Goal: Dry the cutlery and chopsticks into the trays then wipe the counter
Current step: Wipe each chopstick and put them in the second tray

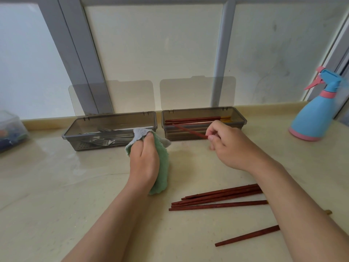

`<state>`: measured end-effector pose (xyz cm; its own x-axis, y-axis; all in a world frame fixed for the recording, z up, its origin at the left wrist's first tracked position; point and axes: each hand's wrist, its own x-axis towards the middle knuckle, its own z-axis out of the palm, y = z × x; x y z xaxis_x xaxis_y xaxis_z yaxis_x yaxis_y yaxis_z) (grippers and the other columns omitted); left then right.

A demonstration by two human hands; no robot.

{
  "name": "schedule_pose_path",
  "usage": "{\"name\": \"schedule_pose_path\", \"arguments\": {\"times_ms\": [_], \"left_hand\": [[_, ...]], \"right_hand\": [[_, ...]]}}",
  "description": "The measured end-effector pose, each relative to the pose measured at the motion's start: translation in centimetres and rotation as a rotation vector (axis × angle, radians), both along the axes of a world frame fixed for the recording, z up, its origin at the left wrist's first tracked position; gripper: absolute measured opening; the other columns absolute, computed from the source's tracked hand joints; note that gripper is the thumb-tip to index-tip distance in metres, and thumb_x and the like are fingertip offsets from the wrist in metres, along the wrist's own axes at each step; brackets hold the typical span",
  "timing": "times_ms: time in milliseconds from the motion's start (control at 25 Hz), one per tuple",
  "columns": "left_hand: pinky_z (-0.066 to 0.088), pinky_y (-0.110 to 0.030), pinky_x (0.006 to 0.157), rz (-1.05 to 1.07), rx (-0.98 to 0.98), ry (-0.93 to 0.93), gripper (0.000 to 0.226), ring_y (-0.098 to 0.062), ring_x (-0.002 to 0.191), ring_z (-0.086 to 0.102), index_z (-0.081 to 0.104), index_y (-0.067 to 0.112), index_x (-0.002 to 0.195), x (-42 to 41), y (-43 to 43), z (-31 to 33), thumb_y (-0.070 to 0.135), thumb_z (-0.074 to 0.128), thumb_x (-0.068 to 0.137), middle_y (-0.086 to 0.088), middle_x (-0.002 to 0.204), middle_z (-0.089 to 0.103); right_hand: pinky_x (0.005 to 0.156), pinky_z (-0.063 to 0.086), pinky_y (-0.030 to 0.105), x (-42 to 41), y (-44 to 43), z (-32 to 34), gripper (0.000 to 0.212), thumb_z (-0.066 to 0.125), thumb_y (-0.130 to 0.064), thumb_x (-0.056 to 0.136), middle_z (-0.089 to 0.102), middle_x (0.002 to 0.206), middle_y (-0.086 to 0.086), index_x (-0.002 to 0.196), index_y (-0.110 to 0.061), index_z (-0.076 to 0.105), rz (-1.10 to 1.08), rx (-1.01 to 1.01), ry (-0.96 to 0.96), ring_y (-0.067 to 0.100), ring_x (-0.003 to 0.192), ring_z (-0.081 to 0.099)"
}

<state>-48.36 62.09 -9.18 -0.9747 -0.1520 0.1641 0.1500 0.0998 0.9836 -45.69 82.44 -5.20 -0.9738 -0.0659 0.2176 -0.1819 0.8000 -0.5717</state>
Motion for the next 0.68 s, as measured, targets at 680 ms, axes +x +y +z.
{"name": "schedule_pose_path", "arguments": {"times_ms": [680], "left_hand": [[0.043,-0.027,0.053,-0.063,0.054,0.057,0.054,-0.009,0.052,0.050,0.048,0.003,0.063,1.2,1.1,0.5,0.031,0.033,0.107,0.002,0.051,0.052]], "right_hand": [[0.071,0.053,0.044,0.1,-4.2,-2.3,0.013,0.052,-0.014,0.101,0.067,0.081,-0.004,0.092,-0.022,0.053,0.306,-0.090,0.022,0.016,0.077,0.062]]}}
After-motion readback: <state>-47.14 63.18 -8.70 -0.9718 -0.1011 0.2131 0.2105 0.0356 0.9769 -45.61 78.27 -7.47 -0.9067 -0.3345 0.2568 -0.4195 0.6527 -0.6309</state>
